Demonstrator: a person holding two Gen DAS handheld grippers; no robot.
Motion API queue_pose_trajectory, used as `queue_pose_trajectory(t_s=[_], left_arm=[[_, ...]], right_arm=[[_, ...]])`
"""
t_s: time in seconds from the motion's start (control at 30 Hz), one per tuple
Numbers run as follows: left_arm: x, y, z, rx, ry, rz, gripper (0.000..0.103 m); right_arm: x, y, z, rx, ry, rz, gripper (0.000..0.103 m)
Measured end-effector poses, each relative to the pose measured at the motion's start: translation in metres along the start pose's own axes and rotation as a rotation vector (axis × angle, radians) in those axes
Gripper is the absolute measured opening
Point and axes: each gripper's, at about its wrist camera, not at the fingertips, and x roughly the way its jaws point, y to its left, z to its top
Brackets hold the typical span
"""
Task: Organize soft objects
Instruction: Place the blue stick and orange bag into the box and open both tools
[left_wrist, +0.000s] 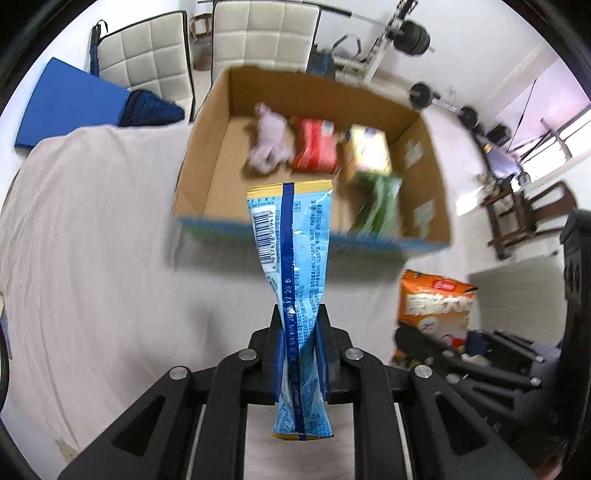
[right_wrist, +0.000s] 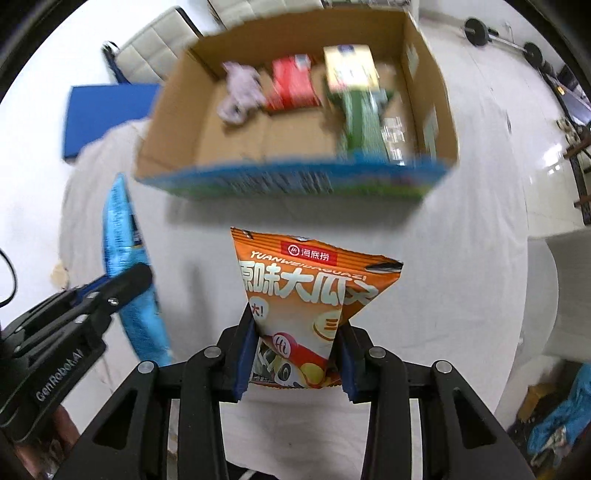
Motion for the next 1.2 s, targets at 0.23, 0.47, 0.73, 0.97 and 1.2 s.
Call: queue_pose_trajectory(t_s=[0.23, 0.47, 0.73, 0.97, 1.2], left_arm=[[0.006, 0.029, 0.08, -0.095, -0.032, -0.063, 0.012], [0.045, 0.061, 0.134, -0.226, 0.0, -0.076, 0.012], [0.106, 0.085, 0.163, -0.275, 0.08, -0.042, 0.012], [0.136, 0.089, 0.171, -0.253, 0.126, 0.0, 0.012], [0.158, 0.091, 0.173, -0.234, 0.163, 0.022, 0.012]], right_arm=[[-0.031, 0.026, 0.076, -0.033, -0.093, -0.005, 0.04], [-0.018, 0.033, 0.141, -0.055, -0.102, -0.04, 0.04], [0.04, 0.029, 0.187, -0.06, -0.026, -0.078, 0.04], [0.096, 0.022, 0.199, -0.051, 0.041, -0.092, 0.04], [0.131, 0.016, 0.203, -0.047, 0.082, -0.099, 0.04]])
